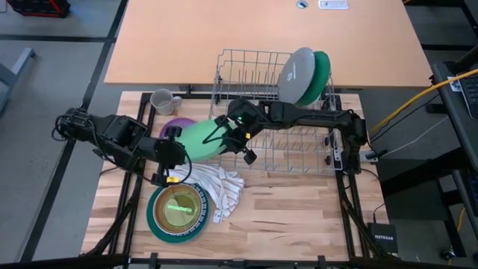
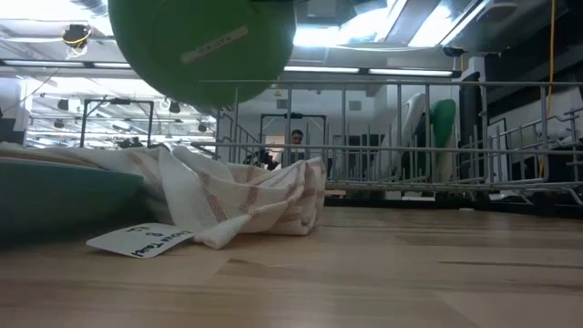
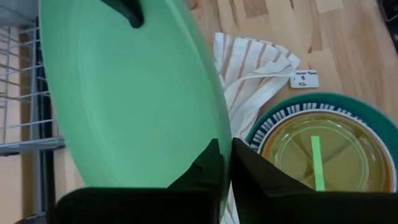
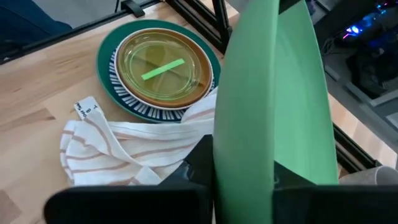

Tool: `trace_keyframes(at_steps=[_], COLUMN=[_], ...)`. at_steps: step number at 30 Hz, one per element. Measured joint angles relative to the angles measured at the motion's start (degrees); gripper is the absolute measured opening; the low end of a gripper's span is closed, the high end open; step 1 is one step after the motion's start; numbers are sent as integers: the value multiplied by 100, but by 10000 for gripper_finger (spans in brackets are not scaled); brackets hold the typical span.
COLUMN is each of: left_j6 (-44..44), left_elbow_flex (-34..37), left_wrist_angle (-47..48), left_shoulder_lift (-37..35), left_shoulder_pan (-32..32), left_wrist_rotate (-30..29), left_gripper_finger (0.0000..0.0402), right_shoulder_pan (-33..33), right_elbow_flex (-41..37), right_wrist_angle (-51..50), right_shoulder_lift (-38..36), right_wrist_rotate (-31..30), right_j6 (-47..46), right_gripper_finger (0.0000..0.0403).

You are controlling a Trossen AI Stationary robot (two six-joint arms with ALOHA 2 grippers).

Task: Sort dishes
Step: Put the light green plate into the dish rack

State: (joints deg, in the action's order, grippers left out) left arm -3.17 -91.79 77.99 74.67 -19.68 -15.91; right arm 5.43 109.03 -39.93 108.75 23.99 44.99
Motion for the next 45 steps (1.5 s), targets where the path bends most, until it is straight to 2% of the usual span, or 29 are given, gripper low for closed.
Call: trace_keyframes(at_steps=[10,19,28,34,42,45], left_j6=[-567,230,151,-337,-1232,-1609], left_elbow_flex=[-7,-7,-4,-4,-4,-3], left_wrist_angle=[-134,-106,98,119,611,752], left_shoulder_lift=[9,7,-321,-731,-1138,-1184], left_shoulder_pan=[37,33,21,24,28,28], left_wrist_rotate=[-282,-1148,-1330,-1484,-2051,-2215], left_gripper_finger=[72,120,123,123,123,123], right_shoulder_pan=[15,24,20,76,485,704], right_elbow_flex=[4,11,11,122,1084,1606], right_wrist_angle=[47,-60,-215,-283,-566,-754], right_shoulder_lift=[2,2,2,13,-37,-48], right_wrist_rotate=[-138,-297,-927,-1875,-2104,-2494], right_j6=[-201,-177,-150,-339,-1332,-1863], right_gripper_finger=[44,35,35,36,36,36])
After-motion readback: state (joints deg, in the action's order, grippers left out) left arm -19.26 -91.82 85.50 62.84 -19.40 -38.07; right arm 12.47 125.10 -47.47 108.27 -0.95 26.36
